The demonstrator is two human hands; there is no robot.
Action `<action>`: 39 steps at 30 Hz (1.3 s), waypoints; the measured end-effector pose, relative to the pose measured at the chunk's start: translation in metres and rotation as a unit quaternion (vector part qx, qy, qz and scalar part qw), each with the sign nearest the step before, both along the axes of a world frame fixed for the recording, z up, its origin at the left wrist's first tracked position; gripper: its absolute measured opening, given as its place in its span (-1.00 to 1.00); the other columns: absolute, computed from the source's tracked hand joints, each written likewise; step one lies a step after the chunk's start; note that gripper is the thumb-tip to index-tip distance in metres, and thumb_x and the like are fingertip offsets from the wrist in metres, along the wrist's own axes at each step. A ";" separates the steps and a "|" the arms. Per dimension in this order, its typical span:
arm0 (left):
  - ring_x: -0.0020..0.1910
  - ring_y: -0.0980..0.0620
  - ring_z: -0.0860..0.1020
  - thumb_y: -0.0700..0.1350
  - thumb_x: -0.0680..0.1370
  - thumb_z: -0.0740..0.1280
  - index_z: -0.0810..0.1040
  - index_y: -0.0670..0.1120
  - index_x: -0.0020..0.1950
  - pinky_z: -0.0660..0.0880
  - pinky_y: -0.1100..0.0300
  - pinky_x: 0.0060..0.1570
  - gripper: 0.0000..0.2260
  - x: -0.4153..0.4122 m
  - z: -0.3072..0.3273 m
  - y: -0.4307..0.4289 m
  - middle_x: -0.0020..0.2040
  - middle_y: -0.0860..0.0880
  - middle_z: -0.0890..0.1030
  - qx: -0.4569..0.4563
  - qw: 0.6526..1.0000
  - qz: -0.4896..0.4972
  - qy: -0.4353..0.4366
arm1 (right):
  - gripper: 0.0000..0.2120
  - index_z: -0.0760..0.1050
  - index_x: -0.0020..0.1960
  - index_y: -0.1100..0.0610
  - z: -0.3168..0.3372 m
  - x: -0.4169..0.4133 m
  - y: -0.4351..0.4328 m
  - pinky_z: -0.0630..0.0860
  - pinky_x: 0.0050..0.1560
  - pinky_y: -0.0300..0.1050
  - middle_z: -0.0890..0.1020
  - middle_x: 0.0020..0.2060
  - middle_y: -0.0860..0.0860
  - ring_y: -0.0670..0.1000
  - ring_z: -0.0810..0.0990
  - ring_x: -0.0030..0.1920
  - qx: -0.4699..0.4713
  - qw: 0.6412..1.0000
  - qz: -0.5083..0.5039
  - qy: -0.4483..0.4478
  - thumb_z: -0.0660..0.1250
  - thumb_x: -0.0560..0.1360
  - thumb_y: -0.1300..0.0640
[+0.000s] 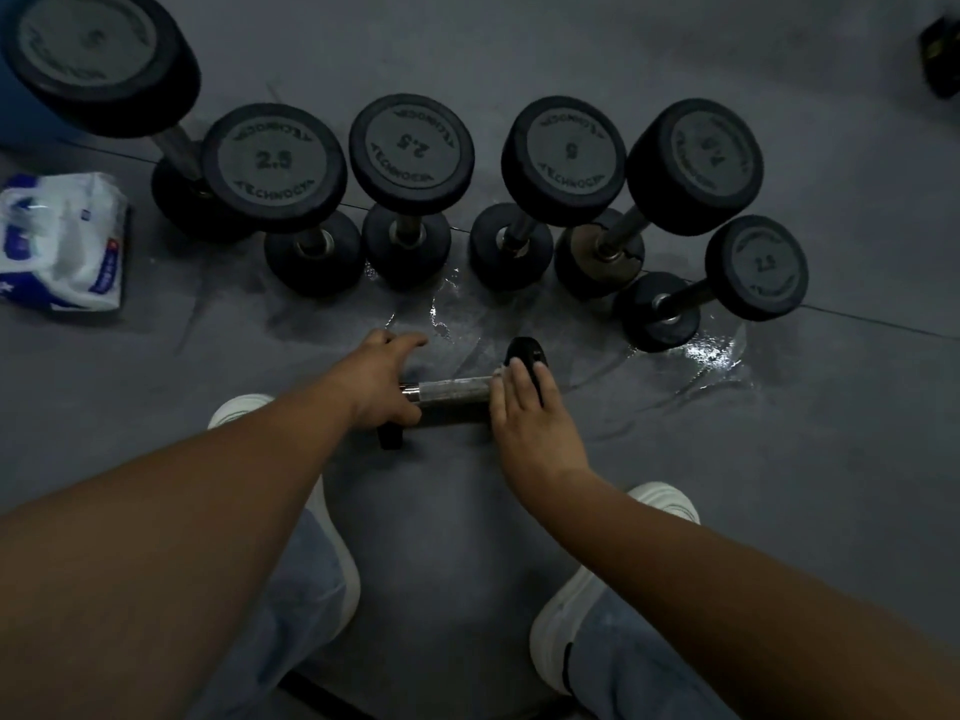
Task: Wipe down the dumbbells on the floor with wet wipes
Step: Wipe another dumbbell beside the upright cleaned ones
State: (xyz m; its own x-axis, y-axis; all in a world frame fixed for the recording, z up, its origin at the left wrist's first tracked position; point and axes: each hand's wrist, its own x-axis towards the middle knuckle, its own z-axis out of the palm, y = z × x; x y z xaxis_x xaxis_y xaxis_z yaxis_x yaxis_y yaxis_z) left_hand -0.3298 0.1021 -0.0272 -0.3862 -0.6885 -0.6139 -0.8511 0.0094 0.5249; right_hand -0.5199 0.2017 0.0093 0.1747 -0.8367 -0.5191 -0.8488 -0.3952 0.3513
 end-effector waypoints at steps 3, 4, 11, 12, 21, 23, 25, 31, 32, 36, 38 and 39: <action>0.29 -0.07 0.43 -0.12 0.30 0.55 0.19 0.11 0.56 0.43 0.19 0.19 -0.10 -0.001 -0.001 -0.001 0.46 -0.05 0.22 -0.001 1.000 0.004 0.003 | -0.38 -0.15 0.54 0.33 -0.004 0.001 -0.012 -0.29 0.45 0.26 0.03 0.54 0.23 0.23 -0.18 0.54 0.000 1.000 -0.017 0.004 -0.05 0.61 0.04; 0.29 -0.07 0.42 -0.12 0.31 0.55 0.19 0.11 0.56 0.42 0.20 0.19 -0.10 -0.001 0.000 -0.002 0.46 -0.05 0.22 -0.001 1.000 0.005 0.003 | -0.38 -0.14 0.54 0.32 -0.003 0.003 -0.015 -0.28 0.45 0.26 0.04 0.54 0.23 0.22 -0.18 0.54 0.002 1.000 -0.030 -0.004 -0.04 0.61 0.03; 0.29 -0.08 0.43 -0.12 0.30 0.55 0.19 0.12 0.56 0.42 0.20 0.19 -0.10 -0.001 0.001 0.000 0.46 -0.05 0.22 0.000 1.000 0.011 0.005 | -0.40 -0.16 0.53 0.34 -0.002 0.006 -0.002 -0.30 0.44 0.25 0.03 0.54 0.23 0.21 -0.17 0.54 0.010 0.999 -0.035 -0.010 -0.10 0.62 0.04; 0.30 -0.09 0.42 -0.12 0.30 0.55 0.18 0.11 0.56 0.42 0.19 0.20 -0.09 -0.001 0.001 -0.001 0.46 -0.06 0.22 0.002 1.000 0.010 0.003 | -0.40 -0.15 0.53 0.33 -0.002 0.007 -0.008 -0.29 0.44 0.26 0.04 0.54 0.23 0.21 -0.16 0.54 0.006 0.999 -0.044 -0.009 -0.09 0.62 0.03; 0.37 -0.11 0.39 -0.10 0.29 0.57 0.12 0.06 0.58 0.41 0.16 0.27 -0.03 -0.001 0.006 -0.003 0.53 -0.07 0.15 -0.002 1.000 0.016 -0.001 | -0.65 0.53 0.22 0.17 0.013 0.001 -0.034 -0.07 0.49 0.22 0.58 0.14 0.11 0.19 0.33 0.33 -0.001 0.995 -0.045 -0.091 0.11 0.53 0.15; 0.37 -0.16 0.41 -0.06 0.32 0.58 0.13 -0.01 0.58 0.41 0.07 0.30 -0.06 -0.001 0.012 0.001 0.51 -0.10 0.21 -0.065 0.996 0.055 -0.008 | -0.83 0.63 -0.05 0.09 0.011 0.001 -0.051 0.09 0.44 0.22 0.64 -0.11 0.05 0.16 0.46 0.15 -0.017 0.991 -0.048 -0.125 0.28 0.44 0.14; 0.33 -0.22 0.44 -0.01 0.39 0.55 0.17 -0.09 0.55 0.44 -0.03 0.26 -0.15 -0.007 0.018 0.020 0.48 -0.14 0.28 -0.134 0.986 0.097 -0.026 | -0.96 0.62 -0.24 0.09 0.007 -0.002 -0.058 0.27 0.32 0.17 0.62 -0.30 0.04 0.14 0.52 -0.03 -0.030 0.988 -0.056 -0.137 0.42 0.31 0.17; 0.40 -0.24 0.36 -0.19 0.37 0.55 -0.10 -0.08 0.59 0.38 0.01 0.35 0.02 -0.021 0.013 0.044 0.56 -0.17 -0.18 -0.122 0.986 0.043 -0.103 | -0.84 0.62 -0.17 0.11 -0.009 -0.016 -0.053 0.20 0.24 0.11 0.59 -0.23 0.03 0.13 0.52 -0.01 -0.082 0.989 -0.016 -0.122 0.25 0.38 0.17; 0.37 -0.23 0.39 -0.23 0.39 0.53 -0.11 -0.07 0.60 0.40 0.02 0.31 0.00 -0.020 0.013 0.041 0.56 -0.17 -0.17 -0.128 0.985 0.041 -0.111 | -0.73 0.64 -0.11 0.12 -0.011 -0.016 -0.050 0.16 0.29 0.14 0.60 -0.12 0.06 0.15 0.51 0.08 -0.080 0.992 -0.014 -0.100 0.16 0.41 0.16; 0.23 -0.22 0.51 -0.25 0.40 0.50 -0.10 -0.07 0.60 0.47 0.03 0.23 -0.02 -0.019 0.009 0.029 0.54 -0.19 -0.09 -0.131 0.984 0.023 -0.122 | -0.64 0.54 0.25 0.13 -0.009 -0.015 -0.059 -0.08 0.42 0.28 0.22 0.50 0.18 0.24 0.11 0.49 -0.071 0.993 -0.064 -0.064 0.15 0.53 0.09; 0.20 -0.24 0.53 -0.25 0.38 0.51 -0.08 -0.06 0.59 0.49 -0.01 0.24 -0.02 -0.018 0.009 0.024 0.52 -0.19 -0.06 -0.114 0.987 0.018 -0.114 | -0.65 0.55 0.25 0.09 -0.005 -0.011 -0.067 -0.07 0.44 0.26 0.27 0.46 0.17 0.23 0.10 0.49 -0.060 0.993 -0.072 -0.069 0.18 0.53 0.09; 0.19 -0.24 0.53 -0.25 0.36 0.52 -0.06 -0.06 0.59 0.49 -0.02 0.23 -0.02 -0.018 0.008 0.022 0.51 -0.18 -0.06 -0.110 0.987 0.017 -0.113 | -0.68 0.59 0.19 0.08 -0.004 -0.011 -0.068 -0.02 0.44 0.24 0.37 0.39 0.15 0.22 0.17 0.46 -0.062 0.993 -0.076 -0.073 0.20 0.51 0.10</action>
State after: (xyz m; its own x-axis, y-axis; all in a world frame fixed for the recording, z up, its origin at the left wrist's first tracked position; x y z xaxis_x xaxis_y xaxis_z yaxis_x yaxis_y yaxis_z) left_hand -0.3476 0.1241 -0.0194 -0.2310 -0.8251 -0.5156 -0.9477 0.0710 0.3110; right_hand -0.5313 0.1338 0.0057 0.1077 -0.9151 -0.3885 -0.9405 -0.2205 0.2587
